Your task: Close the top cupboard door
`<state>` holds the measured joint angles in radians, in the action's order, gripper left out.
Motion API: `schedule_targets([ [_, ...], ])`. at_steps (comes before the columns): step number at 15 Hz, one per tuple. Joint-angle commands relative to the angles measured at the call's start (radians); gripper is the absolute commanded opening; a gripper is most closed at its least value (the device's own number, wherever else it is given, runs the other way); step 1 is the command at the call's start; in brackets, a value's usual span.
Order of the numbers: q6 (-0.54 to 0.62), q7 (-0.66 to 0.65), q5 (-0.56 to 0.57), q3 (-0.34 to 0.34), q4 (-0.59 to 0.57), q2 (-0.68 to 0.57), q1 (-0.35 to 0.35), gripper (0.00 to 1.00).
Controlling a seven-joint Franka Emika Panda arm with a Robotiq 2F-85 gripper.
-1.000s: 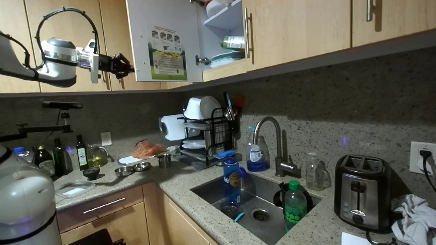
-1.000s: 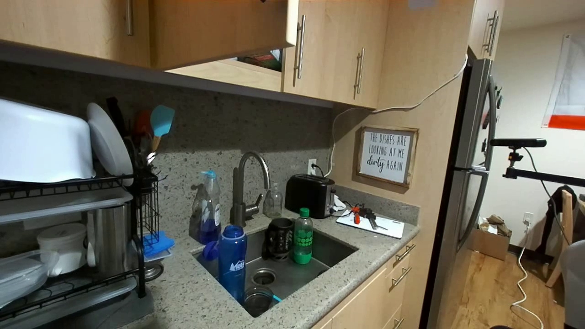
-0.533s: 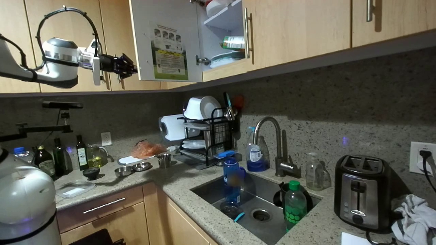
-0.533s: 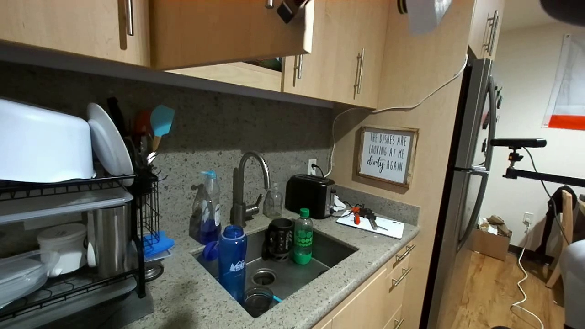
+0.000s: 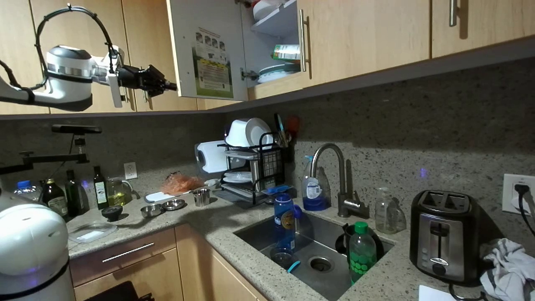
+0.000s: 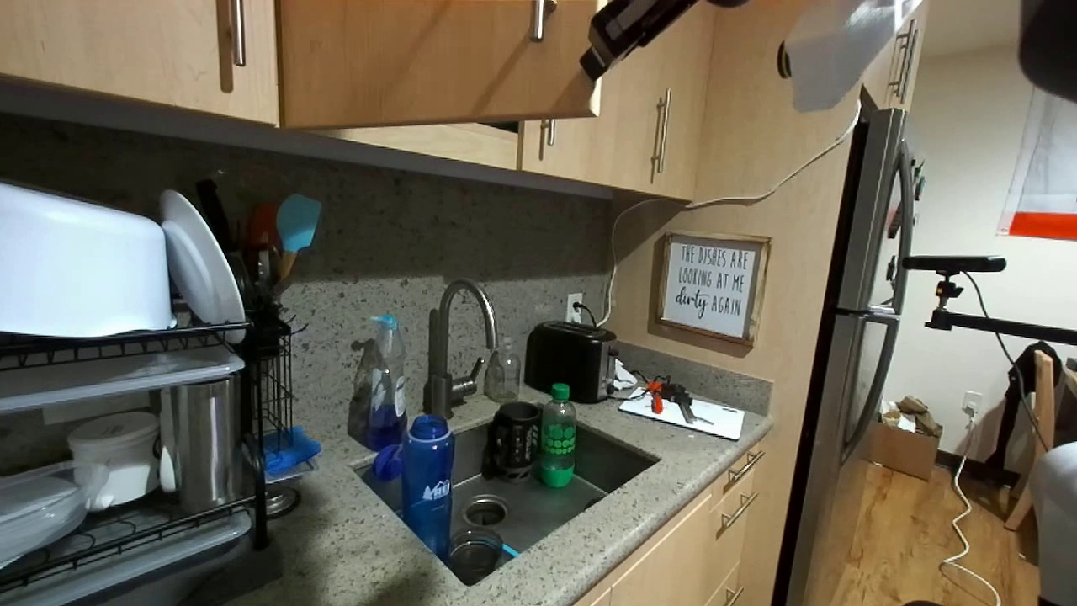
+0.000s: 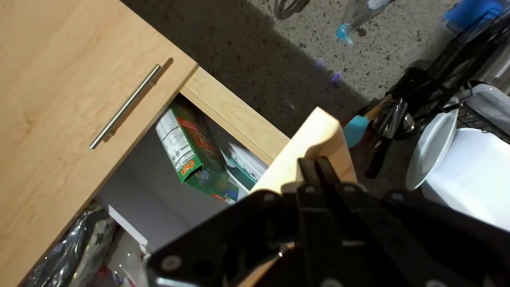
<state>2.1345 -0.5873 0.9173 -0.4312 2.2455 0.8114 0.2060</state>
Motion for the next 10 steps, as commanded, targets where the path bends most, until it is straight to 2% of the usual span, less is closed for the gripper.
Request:
schedule_targets([
  [1,0.058,-0.033,-0.012,0.053,0.051,0.007,-0.015,0.06],
  [10,0.085,-0.022,-0.023,0.13,0.083,-0.007,-0.057,0.06],
])
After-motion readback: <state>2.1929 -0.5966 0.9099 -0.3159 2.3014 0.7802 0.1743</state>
